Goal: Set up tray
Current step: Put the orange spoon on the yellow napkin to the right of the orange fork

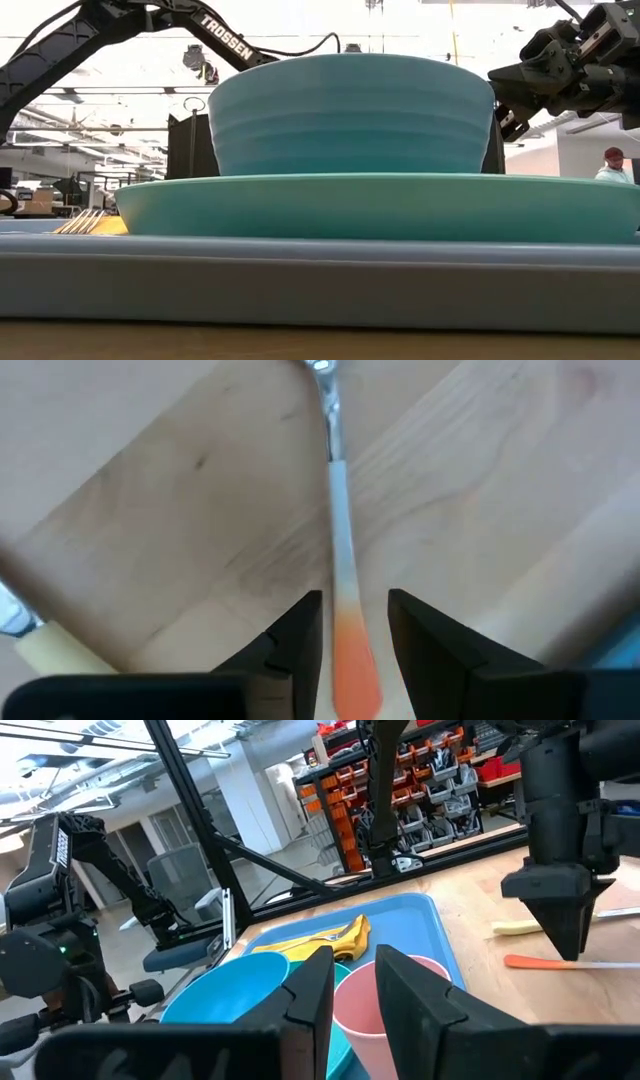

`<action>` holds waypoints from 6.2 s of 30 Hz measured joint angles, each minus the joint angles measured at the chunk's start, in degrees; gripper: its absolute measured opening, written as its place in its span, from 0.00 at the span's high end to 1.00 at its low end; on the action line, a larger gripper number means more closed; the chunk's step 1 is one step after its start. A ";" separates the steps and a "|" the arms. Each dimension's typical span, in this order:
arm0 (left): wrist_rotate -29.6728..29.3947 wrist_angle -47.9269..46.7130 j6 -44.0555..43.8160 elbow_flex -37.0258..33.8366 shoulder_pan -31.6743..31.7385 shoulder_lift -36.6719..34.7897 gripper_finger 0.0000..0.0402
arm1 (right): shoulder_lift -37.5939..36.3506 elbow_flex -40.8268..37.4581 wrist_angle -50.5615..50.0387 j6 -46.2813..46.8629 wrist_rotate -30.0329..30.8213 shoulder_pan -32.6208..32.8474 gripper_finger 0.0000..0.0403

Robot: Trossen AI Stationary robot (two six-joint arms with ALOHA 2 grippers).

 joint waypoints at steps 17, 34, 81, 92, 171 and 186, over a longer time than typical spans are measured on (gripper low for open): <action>-7.38 2.47 -1.54 0.11 -2.97 0.11 0.70 | -0.02 0.00 0.04 0.04 0.00 0.01 0.83; -12.79 2.22 -1.94 0.35 -4.31 1.60 0.70 | -0.02 0.01 0.26 0.18 0.00 0.02 0.83; -13.93 0.39 -3.22 0.37 -6.31 4.08 0.79 | -0.01 0.02 0.09 0.17 0.00 0.04 0.83; -14.18 -0.47 -4.28 0.75 -6.49 5.98 0.96 | -0.01 0.02 0.21 0.20 -0.01 0.04 0.83; -7.38 2.48 7.25 1.27 0.27 -0.41 0.87 | -0.01 1.20 0.55 2.49 2.80 0.00 0.83; -4.12 41.17 19.48 -10.46 -8.56 -19.35 0.99 | 29.01 43.61 -50.54 -12.66 22.66 -8.03 0.83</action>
